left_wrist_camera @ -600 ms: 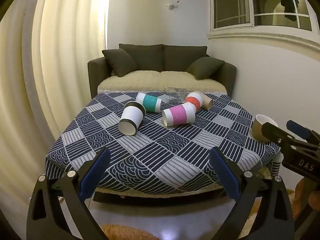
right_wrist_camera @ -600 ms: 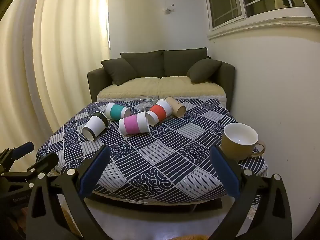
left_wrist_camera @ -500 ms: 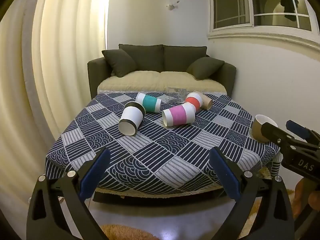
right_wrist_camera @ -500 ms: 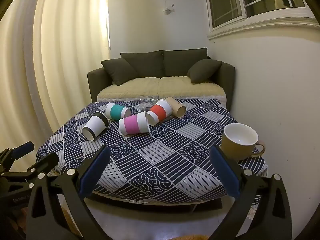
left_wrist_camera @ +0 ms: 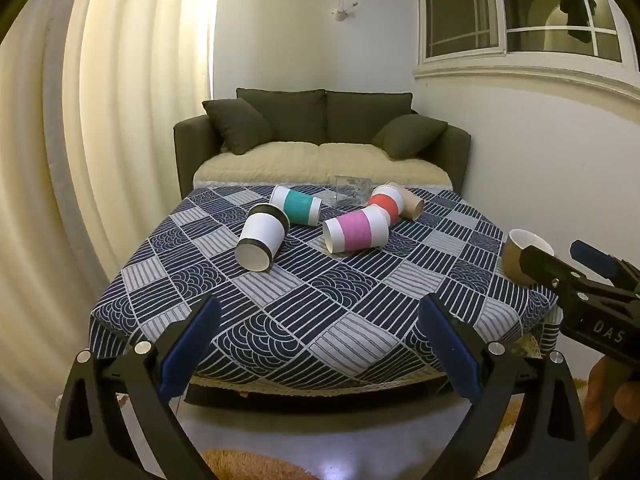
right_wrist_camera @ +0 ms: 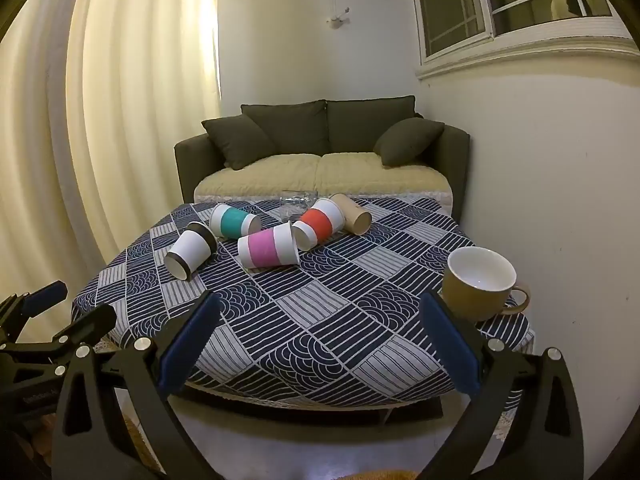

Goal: Flip cup upright

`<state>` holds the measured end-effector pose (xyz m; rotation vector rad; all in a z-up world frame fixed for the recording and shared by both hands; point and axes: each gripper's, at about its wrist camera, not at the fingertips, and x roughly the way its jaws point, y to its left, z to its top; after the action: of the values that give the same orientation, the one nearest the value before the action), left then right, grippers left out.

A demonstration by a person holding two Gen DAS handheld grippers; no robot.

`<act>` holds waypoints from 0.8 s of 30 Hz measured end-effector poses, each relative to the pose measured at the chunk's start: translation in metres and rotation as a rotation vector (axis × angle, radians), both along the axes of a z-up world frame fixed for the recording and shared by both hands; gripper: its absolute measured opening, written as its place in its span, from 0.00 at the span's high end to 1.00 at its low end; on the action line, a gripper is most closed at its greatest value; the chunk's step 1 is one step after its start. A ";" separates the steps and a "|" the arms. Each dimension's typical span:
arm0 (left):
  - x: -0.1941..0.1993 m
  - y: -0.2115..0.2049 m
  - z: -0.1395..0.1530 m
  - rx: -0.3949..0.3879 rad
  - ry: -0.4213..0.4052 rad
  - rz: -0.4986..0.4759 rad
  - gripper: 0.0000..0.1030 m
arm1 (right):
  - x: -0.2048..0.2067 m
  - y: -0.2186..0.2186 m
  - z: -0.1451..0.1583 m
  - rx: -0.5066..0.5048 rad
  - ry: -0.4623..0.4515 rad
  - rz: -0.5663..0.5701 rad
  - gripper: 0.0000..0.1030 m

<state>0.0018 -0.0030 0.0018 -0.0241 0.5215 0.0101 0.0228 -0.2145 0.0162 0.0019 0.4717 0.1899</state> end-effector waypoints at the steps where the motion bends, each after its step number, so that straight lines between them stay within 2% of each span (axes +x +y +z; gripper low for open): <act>1: 0.000 0.000 0.000 -0.001 0.001 0.001 0.06 | 0.000 0.000 0.000 0.000 0.000 0.000 0.04; 24: -0.001 0.004 -0.002 -0.005 -0.004 0.003 0.06 | 0.003 -0.003 -0.003 0.007 0.012 -0.002 0.04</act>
<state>0.0006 0.0005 -0.0003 -0.0293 0.5175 0.0118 0.0256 -0.2174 0.0127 0.0108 0.4831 0.1896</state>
